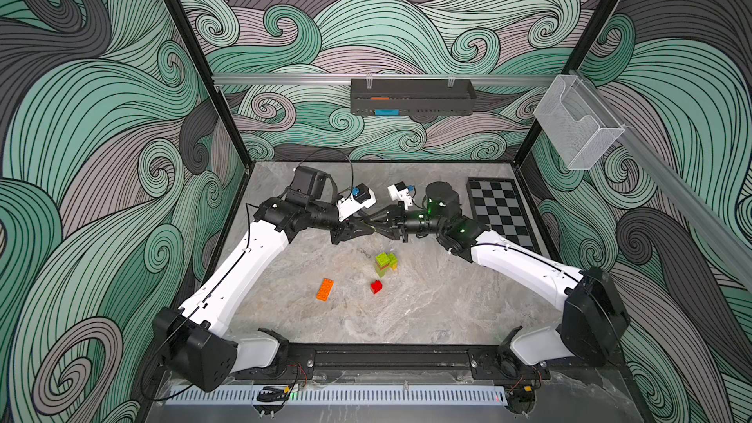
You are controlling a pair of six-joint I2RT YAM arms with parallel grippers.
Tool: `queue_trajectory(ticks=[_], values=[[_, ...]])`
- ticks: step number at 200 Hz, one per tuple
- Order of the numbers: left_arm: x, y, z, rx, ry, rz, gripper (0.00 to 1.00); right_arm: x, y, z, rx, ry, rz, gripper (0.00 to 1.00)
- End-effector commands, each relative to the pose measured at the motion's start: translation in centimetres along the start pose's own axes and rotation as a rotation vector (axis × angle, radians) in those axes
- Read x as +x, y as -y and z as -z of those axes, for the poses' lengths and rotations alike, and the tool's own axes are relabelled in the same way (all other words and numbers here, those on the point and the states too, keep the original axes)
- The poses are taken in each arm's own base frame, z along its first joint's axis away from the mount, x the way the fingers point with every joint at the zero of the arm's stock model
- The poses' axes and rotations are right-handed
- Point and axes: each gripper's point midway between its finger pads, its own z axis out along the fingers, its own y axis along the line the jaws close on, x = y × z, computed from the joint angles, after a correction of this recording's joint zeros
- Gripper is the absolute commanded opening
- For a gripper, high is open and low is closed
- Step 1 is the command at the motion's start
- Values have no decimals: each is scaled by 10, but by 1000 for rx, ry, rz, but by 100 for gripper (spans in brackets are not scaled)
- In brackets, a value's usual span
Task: Assemble a giraffe with lego
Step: Pick up the lego brick from the center of the board, then assemble the lego brick with the lego brick.
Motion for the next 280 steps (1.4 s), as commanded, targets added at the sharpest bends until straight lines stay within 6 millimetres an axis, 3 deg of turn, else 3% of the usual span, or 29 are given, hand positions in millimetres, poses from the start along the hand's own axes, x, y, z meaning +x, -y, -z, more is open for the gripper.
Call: queue_trajectory(ticks=[1, 14, 31, 59, 82, 119, 156, 186, 227, 266, 280], values=[[-7, 3, 6, -2, 8, -11, 13, 3, -2, 2, -19, -23, 18, 34], [-2, 1, 3, -12, -3, 8, 12, -1, 0, 10, -9, -7, 25, 49], [6, 0, -2, -26, -26, 33, 11, -8, 10, 30, 31, 36, 46, 58], [25, -1, -19, -64, -87, 82, 9, -17, 44, 68, 154, 112, 90, 61], [42, -3, -37, -99, -145, 146, 8, -22, 87, 88, 261, 156, 85, 60], [63, -20, -67, -166, -227, 294, 3, -22, 148, 90, 422, 142, 93, 59], [81, -24, -92, -160, -311, 300, 0, -17, 188, 88, 495, 109, 98, 59], [85, -23, -100, -181, -318, 331, 0, -11, 199, 99, 542, 123, 143, 63], [96, -13, -110, -184, -353, 358, 0, -5, 199, 128, 617, 187, 208, 84], [102, -5, -115, -181, -361, 375, 0, 7, 198, 152, 636, 253, 253, 98], [105, -4, -117, -188, -369, 384, 0, 10, 200, 159, 638, 274, 259, 99]])
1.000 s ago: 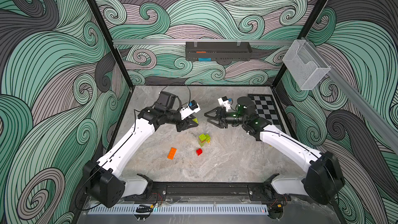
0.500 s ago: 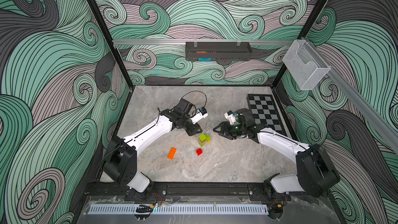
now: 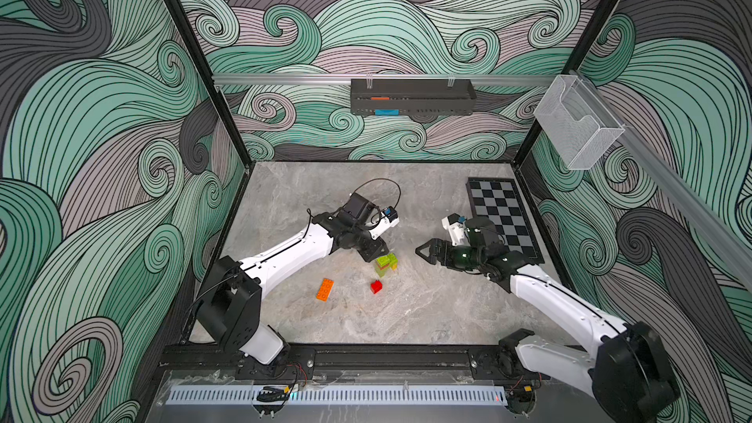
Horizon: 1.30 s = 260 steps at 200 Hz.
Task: Assemble a giraffe with lego
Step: Assemble the lego brick with the lego brick.
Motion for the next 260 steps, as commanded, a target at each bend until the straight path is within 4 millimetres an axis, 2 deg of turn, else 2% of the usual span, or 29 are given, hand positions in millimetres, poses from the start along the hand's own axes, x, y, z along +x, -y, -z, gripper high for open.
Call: queue_trajectory(ticks=[1, 42, 141, 223, 260], values=[[-2, 0, -3, -20, 5, 24, 0, 6, 17, 8, 54, 27, 7, 99], [6, 5, -7, -11, 5, 26, 0, 7, 23, 15, 65, 32, 6, 99], [13, 15, -17, 1, -13, 24, 0, 12, 28, 12, 75, 15, -7, 99], [51, 4, -35, -128, -88, -2, 0, 14, 33, 11, 90, 13, -15, 99], [69, 16, -48, -132, -134, -49, 0, 16, 36, 11, 98, 10, -22, 99]])
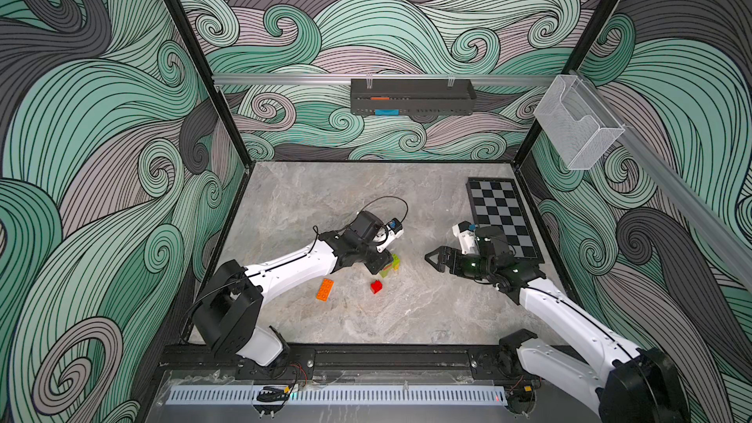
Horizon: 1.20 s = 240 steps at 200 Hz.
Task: Assemble a giraffe with lego
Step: Assemble the lego brick with the lego brick.
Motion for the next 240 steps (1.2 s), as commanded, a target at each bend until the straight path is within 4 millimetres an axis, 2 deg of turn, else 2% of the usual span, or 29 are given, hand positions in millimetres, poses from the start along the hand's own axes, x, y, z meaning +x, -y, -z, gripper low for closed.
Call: queue_trajectory(ticks=[1, 28, 102, 161, 240], values=[[63, 7, -19, -22, -201, -12, 0, 4, 9, 0, 28, -7, -7, 99], [70, -4, -25, -93, -219, 29, 0, 4, 10, 2, 31, -3, -8, 99], [83, 15, -30, 48, -294, 40, 0, 4, 6, 4, 13, -14, -5, 99], [93, 23, -43, 99, -398, 15, 0, 7, 3, 11, 8, -18, 1, 99], [104, 31, -43, 167, -575, -40, 0, 8, -1, 19, -5, -14, 11, 99]])
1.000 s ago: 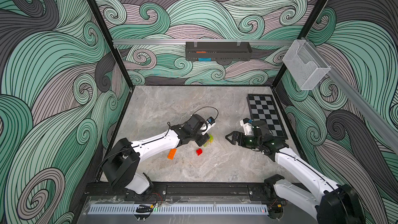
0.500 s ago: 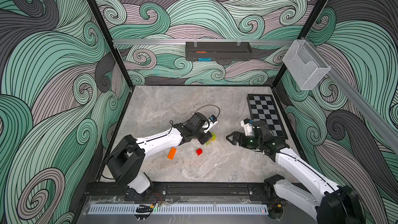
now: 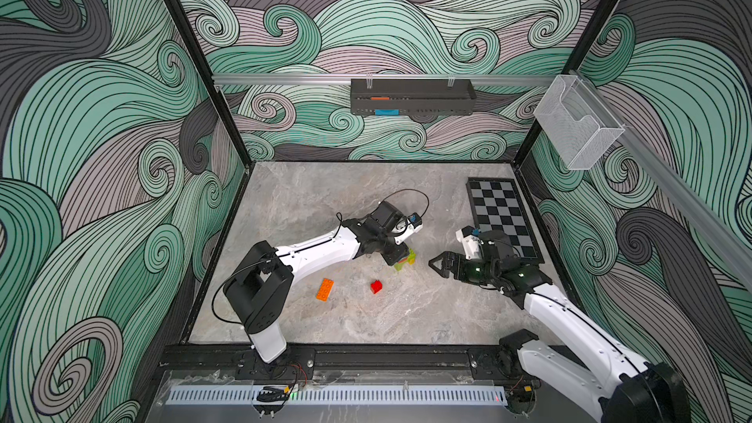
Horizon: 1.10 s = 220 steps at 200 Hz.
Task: Assemble a giraffe with lego
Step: Assemble the lego brick with the lego brick, then pick up the lego brick from the center of the board.
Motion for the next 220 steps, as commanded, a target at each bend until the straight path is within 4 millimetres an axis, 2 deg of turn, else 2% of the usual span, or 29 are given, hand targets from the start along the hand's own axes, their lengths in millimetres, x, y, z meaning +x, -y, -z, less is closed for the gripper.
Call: queue_trajectory(ticks=[1, 36, 59, 71, 84, 96, 132, 153, 171, 184, 220], values=[[135, 27, -20, 112, -503, 44, 0, -4, -6, 6, -16, 12, 14, 99], [132, 33, -27, 122, -536, 26, 0, -3, -6, 7, -17, 9, 18, 99], [123, 30, -23, 99, -517, 11, 0, -3, -7, 8, -21, 10, 18, 99], [113, 24, -16, 69, -493, -9, 14, -2, -7, 9, -21, 8, 19, 99], [100, 16, -6, 33, -479, -33, 40, -2, -7, 9, -23, 11, 21, 99], [80, 8, 6, -5, -453, -52, 55, -2, -8, 10, -24, 10, 22, 99], [19, 0, 52, -62, -298, -131, 76, -2, -10, 12, -33, 15, 26, 99], [-2, 2, 80, -71, -220, -166, 88, -1, -9, 13, -33, 19, 26, 99], [-7, 4, 100, -77, -176, -187, 98, 2, -8, 14, -33, 17, 24, 99], [-5, 6, 112, -68, -157, -194, 99, 3, -8, 14, -31, 15, 27, 99], [26, -6, 133, -27, -144, -126, 99, 3, -6, 15, -19, 15, 39, 99]])
